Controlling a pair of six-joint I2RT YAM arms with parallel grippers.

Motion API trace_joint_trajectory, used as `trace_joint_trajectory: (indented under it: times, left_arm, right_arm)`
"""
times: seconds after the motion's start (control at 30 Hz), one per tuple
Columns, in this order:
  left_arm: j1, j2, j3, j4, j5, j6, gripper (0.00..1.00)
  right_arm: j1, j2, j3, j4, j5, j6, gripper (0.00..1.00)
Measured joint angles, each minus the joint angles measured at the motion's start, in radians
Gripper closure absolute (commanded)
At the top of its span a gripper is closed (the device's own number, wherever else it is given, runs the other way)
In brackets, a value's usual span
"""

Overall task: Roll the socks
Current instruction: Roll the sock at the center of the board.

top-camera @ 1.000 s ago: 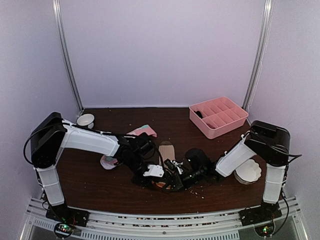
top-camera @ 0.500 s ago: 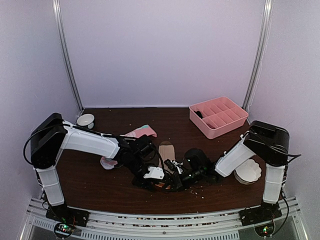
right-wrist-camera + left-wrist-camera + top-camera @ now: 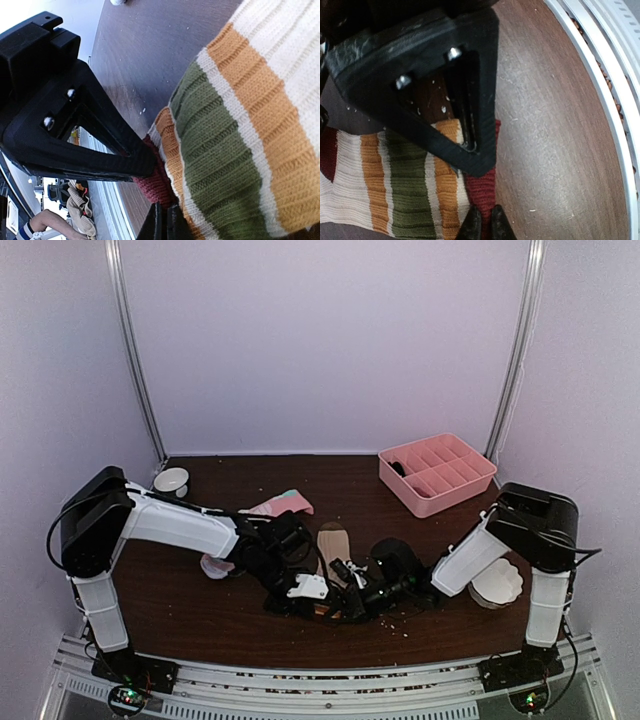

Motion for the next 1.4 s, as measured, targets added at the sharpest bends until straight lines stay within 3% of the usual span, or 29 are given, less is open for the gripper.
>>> trace_joint_trajectory:
  times: [0.23, 0.57, 0.6, 0.63, 0.67, 0.7, 0.83, 1.0, 1.2, 1.3, 1.4]
  left_arm:
    - [0.062, 0.038, 0.037, -0.058, 0.094, -0.034, 0.95]
    - [0.109, 0.150, 0.160, -0.229, 0.232, -0.051, 0.95]
    - [0.109, 0.161, 0.174, -0.246, 0.243, -0.052, 0.95]
    - [0.111, 0.174, 0.191, -0.270, 0.255, -0.053, 0.95]
    - [0.113, 0.188, 0.211, -0.295, 0.268, -0.053, 0.95]
    - [0.113, 0.196, 0.222, -0.309, 0.276, -0.053, 0.95]
    - [0.119, 0.222, 0.261, -0.374, 0.301, -0.058, 0.95]
    - [0.128, 0.271, 0.350, -0.468, 0.344, -0.072, 0.94]
    - [0.150, 0.339, 0.412, -0.565, 0.387, -0.074, 0.94]
    - [0.154, 0.381, 0.437, -0.605, 0.393, -0.075, 0.94]
    - [0.154, 0.394, 0.446, -0.623, 0.402, -0.085, 0.94]
  right_arm:
    - [0.010, -0.092, -0.091, 0.019, 0.085, -0.035, 0.75]
    - [0.011, -0.335, -0.259, -0.087, 0.337, -0.180, 0.74]
    - [0.016, -0.377, -0.275, -0.109, 0.383, -0.203, 0.70]
    - [0.024, -0.432, -0.292, -0.137, 0.450, -0.231, 0.24]
    - [0.036, -0.488, -0.302, -0.170, 0.515, -0.257, 0.02]
    - [0.048, -0.541, -0.309, -0.195, 0.572, -0.275, 0.00]
    - [0.083, -0.731, -0.305, -0.271, 0.798, -0.372, 0.00]
    - [0.063, -0.779, -0.295, -0.339, 1.011, -0.388, 0.01]
    - [0.073, -0.777, -0.327, -0.320, 1.007, -0.478, 0.00]
    - [0.170, -0.710, -0.327, -0.288, 0.978, -0.587, 0.00]
    - [0.261, -0.640, -0.323, -0.267, 0.948, -0.678, 0.09]
